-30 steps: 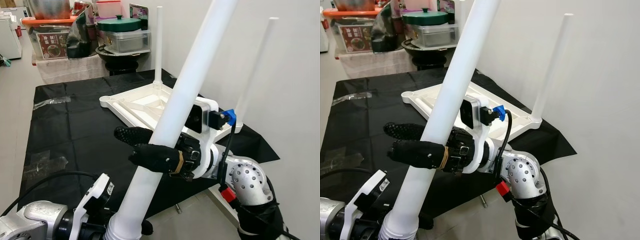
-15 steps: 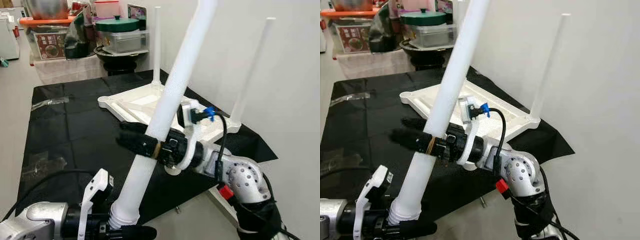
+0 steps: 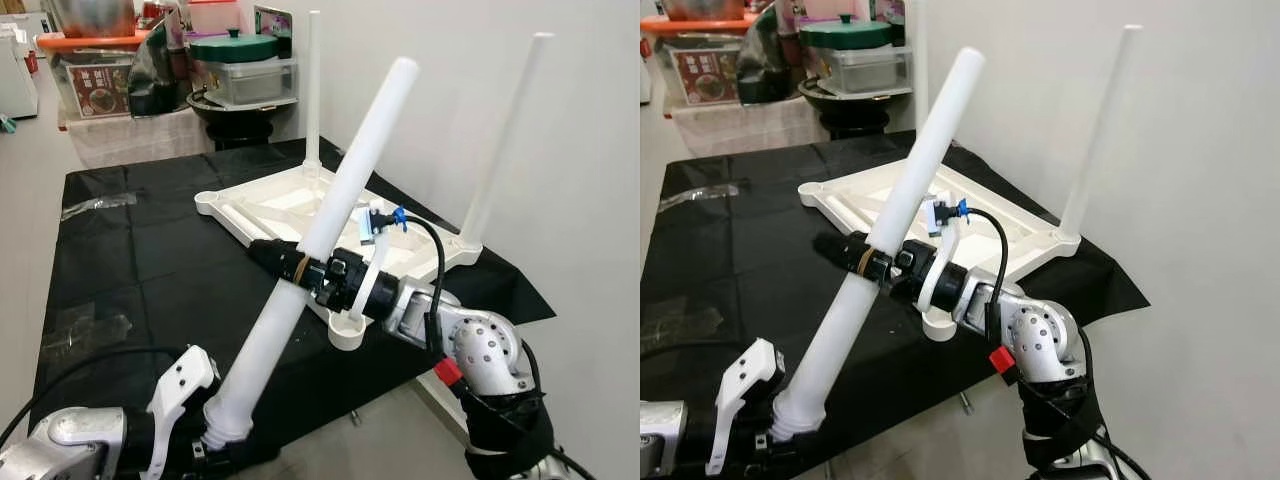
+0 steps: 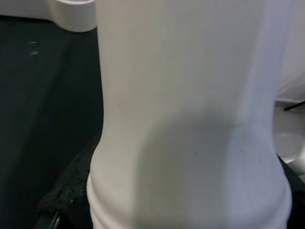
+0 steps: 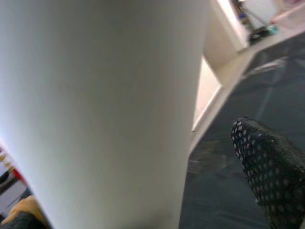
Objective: Building children table
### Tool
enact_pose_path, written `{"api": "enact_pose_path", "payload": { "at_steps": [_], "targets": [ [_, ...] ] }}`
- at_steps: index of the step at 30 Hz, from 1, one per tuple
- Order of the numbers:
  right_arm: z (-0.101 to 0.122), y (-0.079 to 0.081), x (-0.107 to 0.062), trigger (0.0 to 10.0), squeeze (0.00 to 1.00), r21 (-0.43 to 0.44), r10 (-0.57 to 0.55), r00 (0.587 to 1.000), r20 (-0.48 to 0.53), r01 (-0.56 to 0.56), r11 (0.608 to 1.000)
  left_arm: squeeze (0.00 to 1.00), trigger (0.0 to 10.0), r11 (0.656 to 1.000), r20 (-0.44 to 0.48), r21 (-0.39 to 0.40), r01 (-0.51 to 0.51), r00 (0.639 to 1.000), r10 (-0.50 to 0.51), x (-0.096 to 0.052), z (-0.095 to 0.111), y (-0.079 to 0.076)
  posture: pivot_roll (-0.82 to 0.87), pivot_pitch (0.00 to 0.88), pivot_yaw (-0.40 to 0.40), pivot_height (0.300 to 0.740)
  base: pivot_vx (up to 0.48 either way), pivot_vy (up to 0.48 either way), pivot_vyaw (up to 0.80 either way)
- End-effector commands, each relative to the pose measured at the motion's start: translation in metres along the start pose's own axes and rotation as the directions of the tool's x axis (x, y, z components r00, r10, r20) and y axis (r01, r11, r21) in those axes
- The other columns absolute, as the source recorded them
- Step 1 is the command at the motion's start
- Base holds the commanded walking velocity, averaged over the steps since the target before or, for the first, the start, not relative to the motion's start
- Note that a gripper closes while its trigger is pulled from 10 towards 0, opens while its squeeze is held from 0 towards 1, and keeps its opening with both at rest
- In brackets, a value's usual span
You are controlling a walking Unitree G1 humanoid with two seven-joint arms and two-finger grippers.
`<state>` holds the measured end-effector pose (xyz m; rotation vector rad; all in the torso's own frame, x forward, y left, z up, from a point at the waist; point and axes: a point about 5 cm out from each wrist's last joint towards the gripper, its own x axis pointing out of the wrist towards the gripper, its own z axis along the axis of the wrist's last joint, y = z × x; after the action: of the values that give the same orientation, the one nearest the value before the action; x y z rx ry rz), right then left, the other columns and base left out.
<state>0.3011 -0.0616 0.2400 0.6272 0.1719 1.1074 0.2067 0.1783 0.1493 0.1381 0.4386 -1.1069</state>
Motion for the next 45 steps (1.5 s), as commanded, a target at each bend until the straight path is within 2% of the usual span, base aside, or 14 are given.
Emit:
{"api": "enact_pose_path", "payload": {
  "at_steps": [1, 2, 4, 7, 12, 15, 17, 23, 29, 38, 39, 40, 41, 45],
  "targets": [
    [0.000, 0.000, 0.001, 10.0, 0.00, 0.010, -0.030, 1.000, -0.003, 0.030, 0.999, 0.00, 8.9, 0.998, -0.030, 0.066, 0.018, 0.999, -0.016, 0.003, 0.002, -0.002, 0.08, 0.000, -0.031, 0.740, 0.000, 0.000, 0.00],
    [-0.001, 0.001, 0.002, 10.0, 0.00, 0.032, -0.052, 0.999, -0.002, 0.052, 0.998, 0.00, 9.3, 0.998, -0.024, 0.062, -0.018, 1.000, 0.019, 0.001, 0.002, 0.005, 0.08, 0.000, -0.030, 0.740, 0.000, 0.000, 0.00],
    [-0.006, 0.001, 0.005, 10.0, 0.00, 0.080, -0.104, 0.995, 0.000, 0.103, 0.991, 0.00, 9.3, 0.994, -0.044, 0.074, -0.078, 0.996, 0.082, -0.001, -0.001, 0.017, 0.08, 0.000, -0.030, 0.740, 0.000, 0.000, 0.00],
    [-0.009, 0.002, 0.007, 10.0, 0.00, 0.097, -0.118, 0.993, 0.000, 0.118, 0.988, 0.00, 9.1, 0.993, -0.049, 0.079, -0.088, 0.995, 0.092, -0.002, -0.002, 0.019, 0.07, 0.000, -0.031, 0.740, 0.000, 0.000, 0.00],
    [-0.027, 0.008, 0.015, 10.0, 0.00, 0.172, -0.173, 0.985, -0.014, 0.172, 0.970, 0.00, 9.5, 0.987, -0.020, 0.070, -0.142, 0.989, 0.143, 0.006, 0.002, 0.025, 0.08, 0.000, -0.033, 0.740, 0.000, 0.000, 0.00],
    [-0.027, 0.008, 0.015, 10.0, 0.00, 0.172, -0.173, 0.985, -0.014, 0.172, 0.970, 0.00, 9.5, 0.987, -0.020, 0.070, -0.142, 0.989, 0.143, 0.006, 0.002, 0.025, 0.08, 0.000, -0.033, 0.740, 0.000, 0.000, 0.00],
    [-0.031, 0.008, 0.018, 10.0, 0.00, 0.202, -0.196, 0.981, 0.004, 0.192, 0.960, 0.00, 9.7, 0.985, 0.023, 0.046, -0.169, 0.986, 0.168, 0.011, 0.007, 0.027, 0.08, 0.000, -0.039, 0.740, 0.000, 0.000, 0.00],
    [-0.032, 0.007, 0.024, 10.0, 0.00, 0.193, -0.219, 0.975, 0.042, 0.207, 0.959, 0.00, 10.0, 0.990, 0.067, 0.042, -0.134, 0.989, 0.131, 0.020, 0.012, 0.021, 0.09, 0.000, -0.045, 0.740, 0.000, 0.000, 0.00],
    [-0.030, 0.000, 0.027, 10.0, 0.00, 0.175, -0.289, 0.954, 0.082, 0.272, 0.946, 0.00, 10.0, 0.993, 0.078, 0.043, -0.109, 0.991, 0.105, 0.024, 0.014, 0.019, 0.09, 0.000, -0.045, 0.740, 0.000, 0.000, 0.00],
    [-0.031, 0.003, 0.029, 10.0, 0.00, 0.181, -0.299, 0.949, 0.101, 0.278, 0.943, 0.00, 10.0, 0.994, 0.076, 0.044, -0.101, 0.992, 0.098, 0.028, 0.014, 0.019, 0.09, 0.000, -0.043, 0.740, 0.000, 0.000, 0.00],
    [-0.031, 0.003, 0.029, 4.7, 0.00, 0.182, -0.299, 0.949, 0.098, 0.278, 0.943, 0.00, 10.0, 0.994, 0.075, 0.046, -0.102, 0.992, 0.099, 0.028, 0.014, 0.019, 0.09, 0.000, -0.043, 0.740, 0.000, 0.000, 0.00],
    [-0.031, 0.003, 0.029, 4.7, 0.00, 0.182, -0.299, 0.949, 0.098, 0.278, 0.943, 0.00, 10.0, 0.994, 0.075, 0.046, -0.102, 0.992, 0.099, 0.028, 0.014, 0.019, 0.09, 0.000, -0.043, 0.740, 0.000, 0.000, 0.00],
    [-0.032, 0.004, 0.028, 0.0, 0.00, 0.187, -0.296, 0.950, 0.098, 0.274, 0.943, 0.00, 10.0, 0.993, 0.073, 0.048, -0.104, 0.992, 0.100, 0.028, 0.014, 0.019, 0.08, 0.000, -0.042, 0.740, 0.000, 0.000, 0.00],
    [-0.033, 0.006, 0.028, 0.0, 0.00, 0.204, -0.279, 0.955, 0.104, 0.254, 0.945, 0.00, 10.0, 0.992, 0.064, 0.061, -0.110, 0.992, 0.106, 0.027, 0.013, 0.021, 0.08, 0.000, -0.041, 0.740, 0.000, 0.000, 0.00]
  ]
}}
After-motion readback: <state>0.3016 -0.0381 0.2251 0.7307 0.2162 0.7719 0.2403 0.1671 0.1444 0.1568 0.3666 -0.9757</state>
